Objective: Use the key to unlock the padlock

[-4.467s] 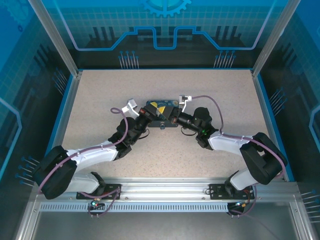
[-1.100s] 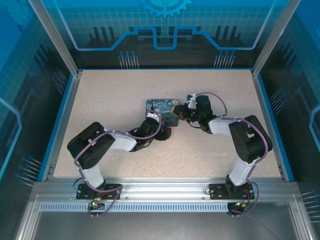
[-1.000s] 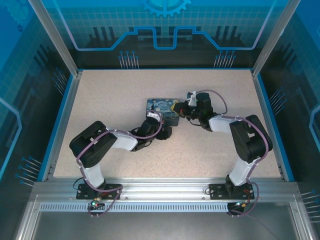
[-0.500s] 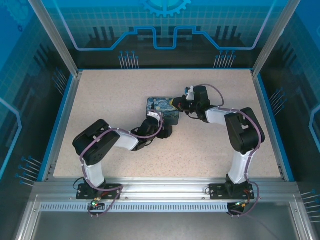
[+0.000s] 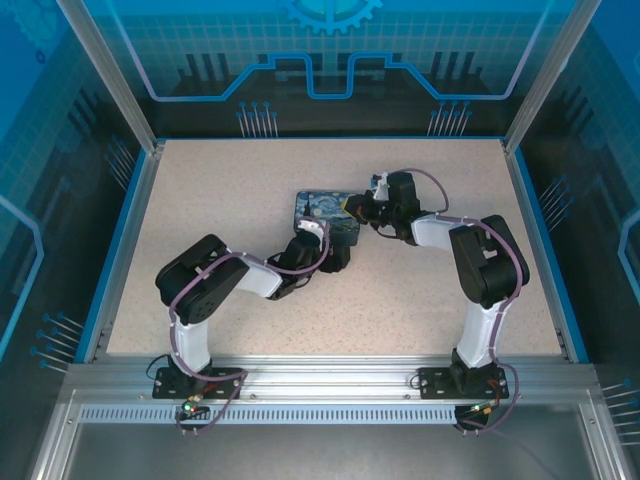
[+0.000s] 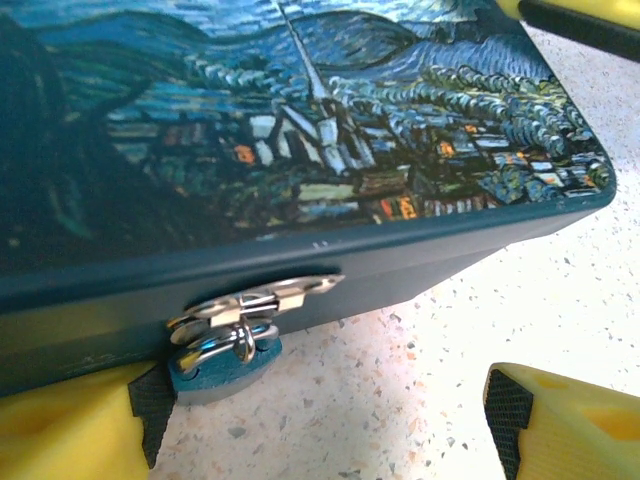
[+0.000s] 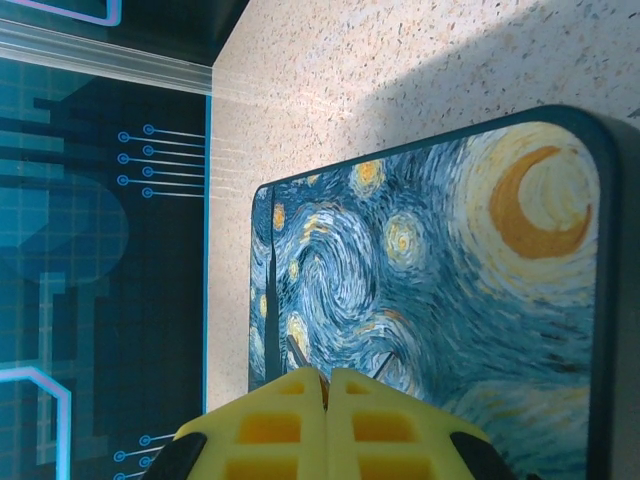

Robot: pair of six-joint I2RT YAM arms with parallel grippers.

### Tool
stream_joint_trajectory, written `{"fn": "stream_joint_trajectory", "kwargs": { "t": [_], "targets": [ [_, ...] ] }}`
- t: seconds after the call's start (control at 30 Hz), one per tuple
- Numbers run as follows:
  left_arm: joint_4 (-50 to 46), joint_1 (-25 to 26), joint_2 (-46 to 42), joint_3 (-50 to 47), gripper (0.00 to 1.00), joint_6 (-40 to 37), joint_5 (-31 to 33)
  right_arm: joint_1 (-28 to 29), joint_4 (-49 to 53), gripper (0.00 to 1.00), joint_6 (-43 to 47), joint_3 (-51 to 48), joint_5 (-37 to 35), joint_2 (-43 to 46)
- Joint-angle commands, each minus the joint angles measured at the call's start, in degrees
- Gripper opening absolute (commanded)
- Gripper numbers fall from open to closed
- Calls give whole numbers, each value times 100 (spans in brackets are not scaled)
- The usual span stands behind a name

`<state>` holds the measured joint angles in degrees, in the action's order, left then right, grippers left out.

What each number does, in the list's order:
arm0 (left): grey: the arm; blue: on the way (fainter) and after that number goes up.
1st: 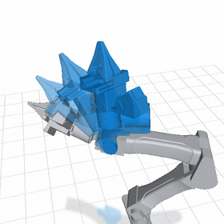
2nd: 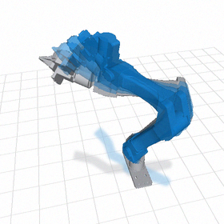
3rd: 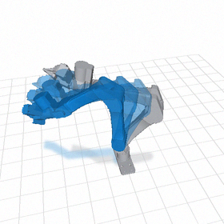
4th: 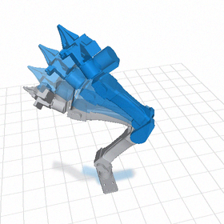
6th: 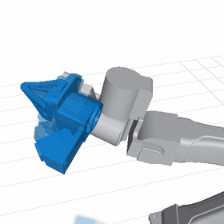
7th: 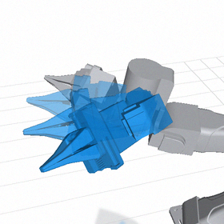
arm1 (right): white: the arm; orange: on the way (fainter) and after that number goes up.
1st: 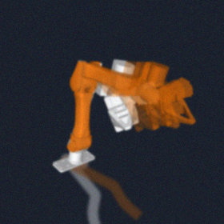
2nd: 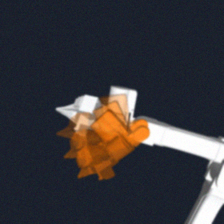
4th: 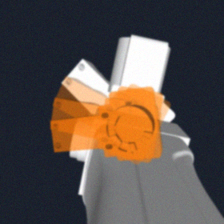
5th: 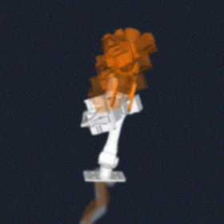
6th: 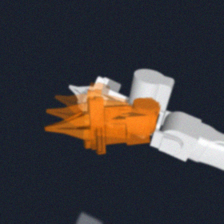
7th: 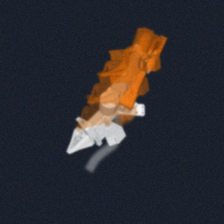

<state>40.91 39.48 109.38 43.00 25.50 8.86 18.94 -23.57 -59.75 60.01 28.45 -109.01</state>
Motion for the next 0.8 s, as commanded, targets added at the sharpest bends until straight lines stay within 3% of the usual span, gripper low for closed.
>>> {"fn": "stream_joint_trajectory", "kwargs": {
  "t": [0.0,0.33,0.77],
  "targets": [
    [355,-11,207,152,83,163,-399,-35,290,0,-24,-67,-32,-147],
    [1036,-28,-66,-15,78,614,-519,-13,362,0,-2,-47,-32,-173],
    [1175,-46,492,137,78,772,-514,-4,407,0,-11,-77,-68,-156]
  ]
}}
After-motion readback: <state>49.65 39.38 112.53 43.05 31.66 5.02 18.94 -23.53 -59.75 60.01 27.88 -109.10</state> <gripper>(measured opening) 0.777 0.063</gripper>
